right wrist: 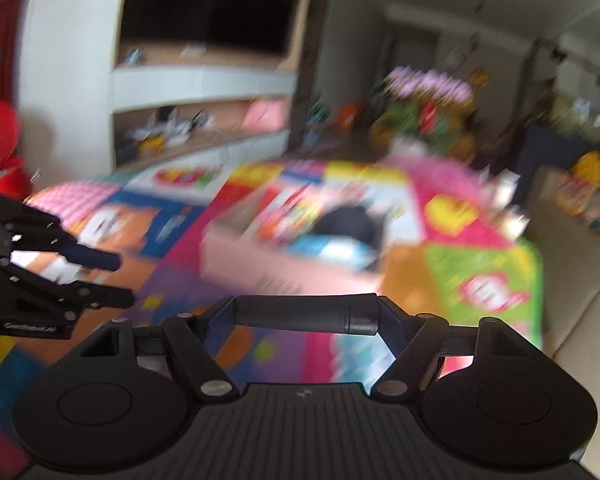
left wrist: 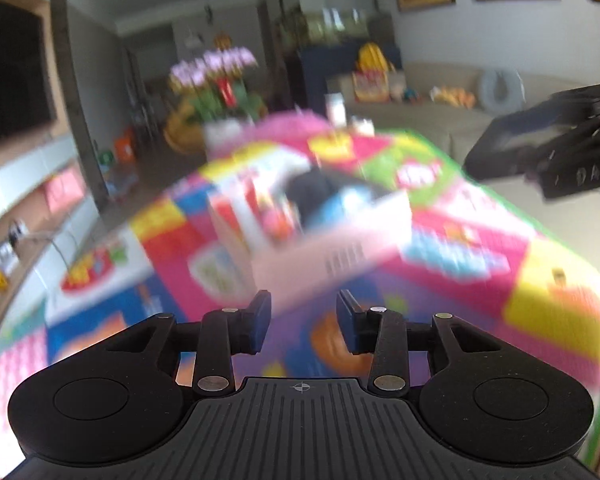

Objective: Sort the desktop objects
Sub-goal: 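Lift the black cylinder with the right gripper while the left lifts the battery holder, then drop the black cylinder into the pink box with the right gripper while the left drops the battery holder in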

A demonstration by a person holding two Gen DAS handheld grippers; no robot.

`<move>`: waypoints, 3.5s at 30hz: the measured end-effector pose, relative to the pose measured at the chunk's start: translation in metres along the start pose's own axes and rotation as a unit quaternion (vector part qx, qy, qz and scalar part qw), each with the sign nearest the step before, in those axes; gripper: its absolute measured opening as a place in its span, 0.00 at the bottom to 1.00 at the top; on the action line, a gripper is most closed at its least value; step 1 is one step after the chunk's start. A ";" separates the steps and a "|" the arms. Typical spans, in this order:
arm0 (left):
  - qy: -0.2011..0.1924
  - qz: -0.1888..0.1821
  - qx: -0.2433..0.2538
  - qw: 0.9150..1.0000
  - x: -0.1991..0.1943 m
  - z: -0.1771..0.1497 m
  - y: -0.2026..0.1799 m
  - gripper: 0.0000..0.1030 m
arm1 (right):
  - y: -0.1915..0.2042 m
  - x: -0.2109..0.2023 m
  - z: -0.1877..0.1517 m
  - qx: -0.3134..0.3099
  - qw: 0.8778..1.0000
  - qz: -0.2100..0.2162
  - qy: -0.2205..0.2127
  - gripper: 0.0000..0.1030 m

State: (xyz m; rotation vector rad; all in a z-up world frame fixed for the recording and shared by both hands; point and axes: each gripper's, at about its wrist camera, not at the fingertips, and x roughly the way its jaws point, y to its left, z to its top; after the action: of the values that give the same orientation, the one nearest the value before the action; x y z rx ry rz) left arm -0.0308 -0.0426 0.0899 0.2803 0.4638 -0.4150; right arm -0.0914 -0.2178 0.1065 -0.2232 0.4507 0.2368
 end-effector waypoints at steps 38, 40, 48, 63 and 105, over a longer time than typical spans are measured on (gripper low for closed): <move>0.080 -0.121 -0.029 0.989 0.027 -0.074 -0.007 0.98 | 0.042 0.068 -0.066 0.022 0.987 0.082 0.140 0.74; 0.090 -0.160 -0.043 0.982 0.033 -0.074 0.001 0.98 | 0.041 0.066 -0.067 0.022 0.986 0.084 0.140 0.76; 0.110 -0.218 0.009 0.970 0.002 -0.087 -0.023 0.98 | 0.031 0.063 -0.071 0.034 0.986 0.082 0.143 0.83; 0.105 -0.156 0.029 0.982 -0.006 -0.091 -0.049 0.89 | 0.035 0.062 -0.071 0.028 0.987 0.078 0.136 0.83; -0.004 0.051 -0.131 0.990 0.067 -0.027 0.071 1.00 | -0.037 0.180 0.105 0.163 0.986 0.007 0.039 0.76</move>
State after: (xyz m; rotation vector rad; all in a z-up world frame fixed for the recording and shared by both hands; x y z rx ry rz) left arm 0.0452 0.0073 0.0463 0.0477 0.4877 -0.2513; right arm 0.1180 -0.1939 0.1230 0.0926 0.5613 0.1659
